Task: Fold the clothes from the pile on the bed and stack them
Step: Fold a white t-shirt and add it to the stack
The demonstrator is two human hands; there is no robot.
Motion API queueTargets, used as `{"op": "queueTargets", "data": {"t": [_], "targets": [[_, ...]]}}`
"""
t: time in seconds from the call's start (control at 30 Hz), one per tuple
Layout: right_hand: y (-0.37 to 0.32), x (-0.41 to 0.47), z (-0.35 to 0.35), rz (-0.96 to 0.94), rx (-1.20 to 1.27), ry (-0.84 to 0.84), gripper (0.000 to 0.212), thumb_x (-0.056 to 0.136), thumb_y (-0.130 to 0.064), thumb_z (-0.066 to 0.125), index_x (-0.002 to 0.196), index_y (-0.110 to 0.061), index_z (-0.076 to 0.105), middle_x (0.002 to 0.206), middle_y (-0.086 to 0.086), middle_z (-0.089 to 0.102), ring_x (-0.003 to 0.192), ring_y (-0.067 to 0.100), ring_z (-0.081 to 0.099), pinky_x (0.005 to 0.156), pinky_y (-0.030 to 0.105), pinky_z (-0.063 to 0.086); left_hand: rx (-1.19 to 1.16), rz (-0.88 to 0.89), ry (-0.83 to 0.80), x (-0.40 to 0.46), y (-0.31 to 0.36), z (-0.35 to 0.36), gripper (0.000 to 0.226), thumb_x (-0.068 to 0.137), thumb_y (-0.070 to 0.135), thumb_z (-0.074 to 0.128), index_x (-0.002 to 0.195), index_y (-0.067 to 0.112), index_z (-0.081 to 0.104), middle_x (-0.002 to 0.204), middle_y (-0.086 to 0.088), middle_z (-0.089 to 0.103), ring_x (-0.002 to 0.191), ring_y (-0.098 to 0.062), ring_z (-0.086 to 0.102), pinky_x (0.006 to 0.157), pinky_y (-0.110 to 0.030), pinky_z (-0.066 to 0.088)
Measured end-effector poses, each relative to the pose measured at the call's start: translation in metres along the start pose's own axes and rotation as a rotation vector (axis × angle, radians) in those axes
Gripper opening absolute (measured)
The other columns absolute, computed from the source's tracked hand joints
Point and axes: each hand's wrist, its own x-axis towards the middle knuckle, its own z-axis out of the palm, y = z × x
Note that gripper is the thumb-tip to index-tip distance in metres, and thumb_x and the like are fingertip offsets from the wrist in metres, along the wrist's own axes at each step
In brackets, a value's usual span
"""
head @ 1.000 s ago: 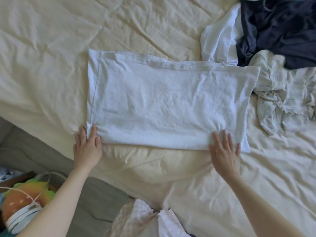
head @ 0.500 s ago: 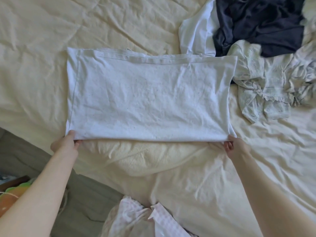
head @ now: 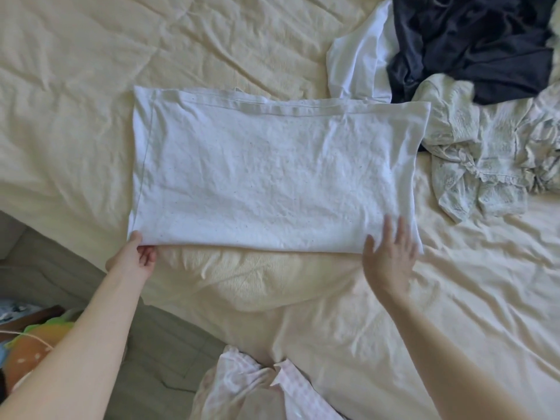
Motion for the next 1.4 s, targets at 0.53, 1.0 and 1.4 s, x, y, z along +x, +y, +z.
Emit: {"op": "queueTargets", "data": {"t": [0.53,1.0,1.4], "targets": [[-0.094,-0.047,0.062,-0.646,-0.237,-0.483,0.055,0.101,-0.038,0.026,0.15,-0.027,0.004,0.159,0.001,-0.008,0.146,0.021,-0.008,0.116,0.048,-0.001,-0.117,0.166,-0.121,-0.025,0.003,-0.014,0.031,0.095,0.011,0.054,0.123,-0.002,0.05,0.129,-0.014,0.054,0.122,-0.023,0.052,0.1,-0.03,0.045],[-0.006,-0.017,-0.046,0.288,1.474,-0.544,0.023,0.099,-0.03,0.046,0.104,-0.018,0.065,0.109,0.0,0.069,0.099,0.014,0.066,0.082,0.031,0.053,0.474,1.34,-0.428,-0.23,-0.06,0.136,0.008,0.086,0.012,0.065,0.084,0.007,0.058,0.078,0.011,0.06,0.07,-0.003,0.057,0.066,-0.013,0.044],[0.081,0.031,-0.04,0.422,1.322,-0.377,0.02,0.095,-0.03,0.055,0.094,-0.011,0.059,0.076,0.004,0.052,0.071,0.013,0.053,0.072,0.03,0.047,1.31,1.612,-0.866,-0.204,-0.218,0.156,0.031,0.078,-0.009,0.063,0.108,-0.002,0.067,0.118,-0.019,0.064,0.116,-0.037,0.056,0.099,-0.044,0.044]]}}
